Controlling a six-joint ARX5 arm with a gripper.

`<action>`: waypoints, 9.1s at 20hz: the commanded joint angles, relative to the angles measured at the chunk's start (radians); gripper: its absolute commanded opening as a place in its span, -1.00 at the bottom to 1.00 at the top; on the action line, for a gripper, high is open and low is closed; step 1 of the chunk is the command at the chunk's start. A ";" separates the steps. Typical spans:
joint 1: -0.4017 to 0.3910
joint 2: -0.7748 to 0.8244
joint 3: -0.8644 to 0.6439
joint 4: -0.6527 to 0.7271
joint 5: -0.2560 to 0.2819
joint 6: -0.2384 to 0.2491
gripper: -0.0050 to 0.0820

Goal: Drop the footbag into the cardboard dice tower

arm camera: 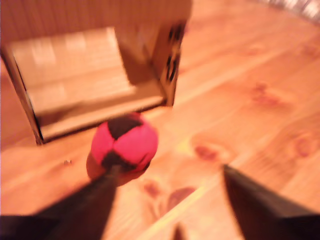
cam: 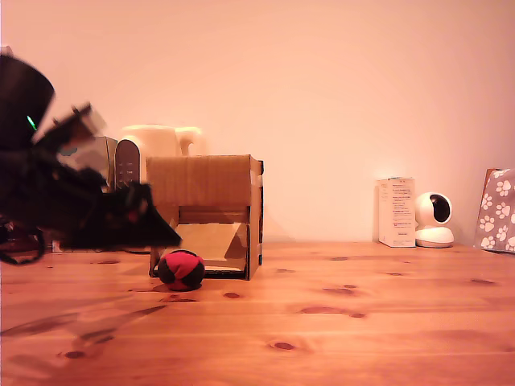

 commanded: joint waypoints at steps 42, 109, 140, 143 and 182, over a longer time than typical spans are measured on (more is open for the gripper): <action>-0.002 -0.242 0.301 -0.706 -0.038 -0.068 -0.51; 0.029 -0.034 0.885 -1.089 0.031 0.022 -0.94; 0.048 -0.193 0.043 -0.296 0.005 -0.032 -0.94; 0.048 -0.119 0.043 -0.225 0.005 -0.033 -0.94; 0.042 0.241 0.241 -0.122 0.029 -0.022 -0.41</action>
